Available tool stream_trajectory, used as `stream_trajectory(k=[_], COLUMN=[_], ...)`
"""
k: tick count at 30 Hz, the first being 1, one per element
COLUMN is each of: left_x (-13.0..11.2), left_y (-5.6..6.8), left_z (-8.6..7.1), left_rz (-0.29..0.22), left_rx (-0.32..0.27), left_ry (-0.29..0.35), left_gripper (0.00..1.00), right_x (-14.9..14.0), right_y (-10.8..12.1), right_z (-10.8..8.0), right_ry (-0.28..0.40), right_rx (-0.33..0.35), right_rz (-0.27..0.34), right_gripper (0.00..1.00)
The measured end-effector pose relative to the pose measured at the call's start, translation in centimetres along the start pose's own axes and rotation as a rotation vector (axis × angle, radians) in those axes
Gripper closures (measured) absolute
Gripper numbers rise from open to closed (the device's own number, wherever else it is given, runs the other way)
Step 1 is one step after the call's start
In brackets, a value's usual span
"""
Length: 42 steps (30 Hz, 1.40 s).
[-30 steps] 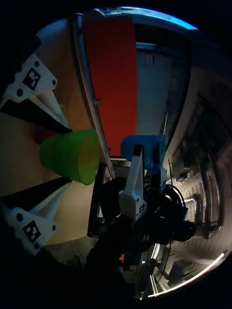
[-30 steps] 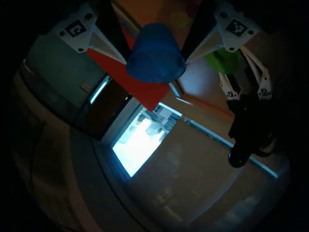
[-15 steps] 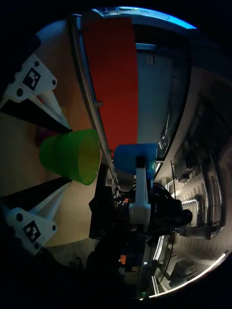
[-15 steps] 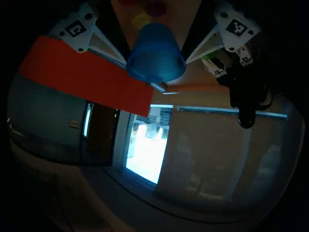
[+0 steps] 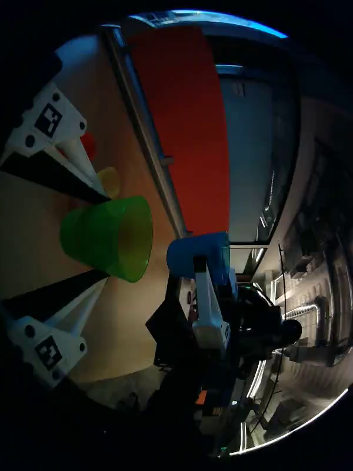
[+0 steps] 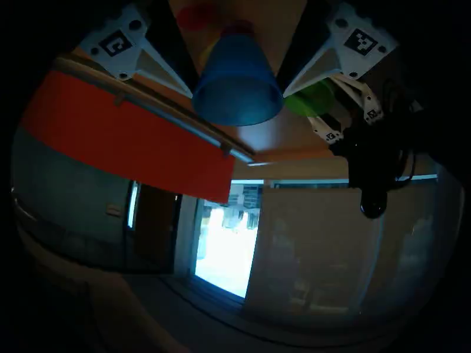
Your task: Pour water
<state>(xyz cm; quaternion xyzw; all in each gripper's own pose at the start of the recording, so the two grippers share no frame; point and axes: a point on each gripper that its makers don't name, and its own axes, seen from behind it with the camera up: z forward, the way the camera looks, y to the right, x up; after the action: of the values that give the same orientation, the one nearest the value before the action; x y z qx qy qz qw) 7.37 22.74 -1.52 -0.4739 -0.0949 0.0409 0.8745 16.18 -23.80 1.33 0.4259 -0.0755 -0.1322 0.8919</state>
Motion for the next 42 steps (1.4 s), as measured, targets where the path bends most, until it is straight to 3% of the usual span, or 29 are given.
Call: stream_trajectory(k=[14, 29, 42], left_x=[-5.0, -8.9, -11.1], left_y=[-1.5, -1.6, -1.7], left_z=[1.6, 2.6, 2.7], left_rz=[0.03, 0.054, 0.055], left_rx=[-0.016, -0.062, -0.084], left_ry=[-0.191, -0.296, -0.362], left_gripper=[0.21, 0.22, 0.21], right_x=[-8.9, -14.6, -18.4], right_y=[-1.7, -2.1, -3.1], right_z=[0.8, 1.5, 1.7], right_ry=[-0.192, -0.278, -0.347], right_rx=[0.118, 0.175, 0.219], right_rz=[0.005, 0.063, 0.07], right_gripper=[0.11, 0.11, 0.11])
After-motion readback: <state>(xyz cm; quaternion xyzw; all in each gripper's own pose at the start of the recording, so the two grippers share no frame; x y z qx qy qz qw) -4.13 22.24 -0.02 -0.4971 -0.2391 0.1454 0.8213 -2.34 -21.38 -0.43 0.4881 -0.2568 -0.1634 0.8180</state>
